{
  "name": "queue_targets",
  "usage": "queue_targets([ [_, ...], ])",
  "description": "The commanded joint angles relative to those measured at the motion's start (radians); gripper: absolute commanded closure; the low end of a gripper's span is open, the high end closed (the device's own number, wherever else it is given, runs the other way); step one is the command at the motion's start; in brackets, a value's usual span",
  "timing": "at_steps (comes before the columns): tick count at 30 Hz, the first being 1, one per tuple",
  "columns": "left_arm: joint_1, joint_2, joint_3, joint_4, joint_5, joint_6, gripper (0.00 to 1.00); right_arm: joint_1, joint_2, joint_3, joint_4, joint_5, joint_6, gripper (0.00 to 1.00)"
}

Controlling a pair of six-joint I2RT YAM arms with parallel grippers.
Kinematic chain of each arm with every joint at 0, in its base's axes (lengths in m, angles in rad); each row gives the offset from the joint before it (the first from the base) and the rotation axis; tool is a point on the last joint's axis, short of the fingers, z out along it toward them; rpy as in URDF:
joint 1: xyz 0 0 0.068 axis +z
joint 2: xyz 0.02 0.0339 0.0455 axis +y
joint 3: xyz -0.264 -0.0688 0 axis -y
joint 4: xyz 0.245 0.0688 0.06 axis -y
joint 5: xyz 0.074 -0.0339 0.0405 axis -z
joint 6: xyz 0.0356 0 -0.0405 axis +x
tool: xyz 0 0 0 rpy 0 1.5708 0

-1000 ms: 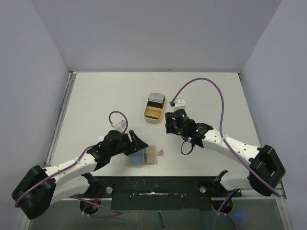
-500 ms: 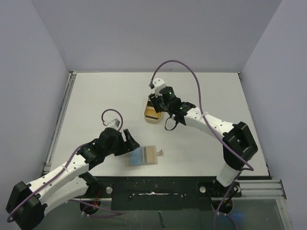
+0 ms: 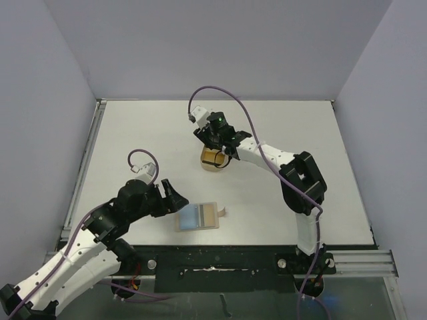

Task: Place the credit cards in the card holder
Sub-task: Pick up the credit card from the storage box.

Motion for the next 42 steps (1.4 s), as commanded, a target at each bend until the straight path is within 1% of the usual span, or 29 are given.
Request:
queue_targets([
  [1, 0.006, -0.04, 0.075, -0.055, 0.01, 0.026, 0.28, -0.015, 0.051, 0.093, 0.014, 0.028, -0.098, 0.46],
  [5, 0.005, -0.048, 0.08, -0.084, 0.005, 0.032, 0.28, -0.027, 0.093, 0.129, 0.007, 0.028, -0.105, 0.46],
  [6, 0.004, -0.047, 0.104, -0.087, 0.003, 0.033, 0.28, -0.03, 0.101, 0.132, 0.006, 0.026, -0.109, 0.46],
  [11, 0.003, -0.043, 0.108, -0.088, -0.008, 0.035, 0.28, -0.04, 0.13, 0.137, -0.003, 0.01, -0.142, 0.45],
  [21, 0.0, -0.034, 0.111, -0.092, -0.006, 0.036, 0.28, -0.049, 0.165, 0.138, -0.007, -0.008, -0.144, 0.44],
  [39, 0.001, -0.039, 0.101, -0.088, -0.019, 0.026, 0.28, -0.072, 0.176, 0.133, -0.004, 0.011, -0.19, 0.41],
  [42, 0.0, -0.041, 0.103, -0.091, -0.019, 0.026, 0.28, -0.072, 0.178, 0.136, -0.01, 0.012, -0.198, 0.43],
])
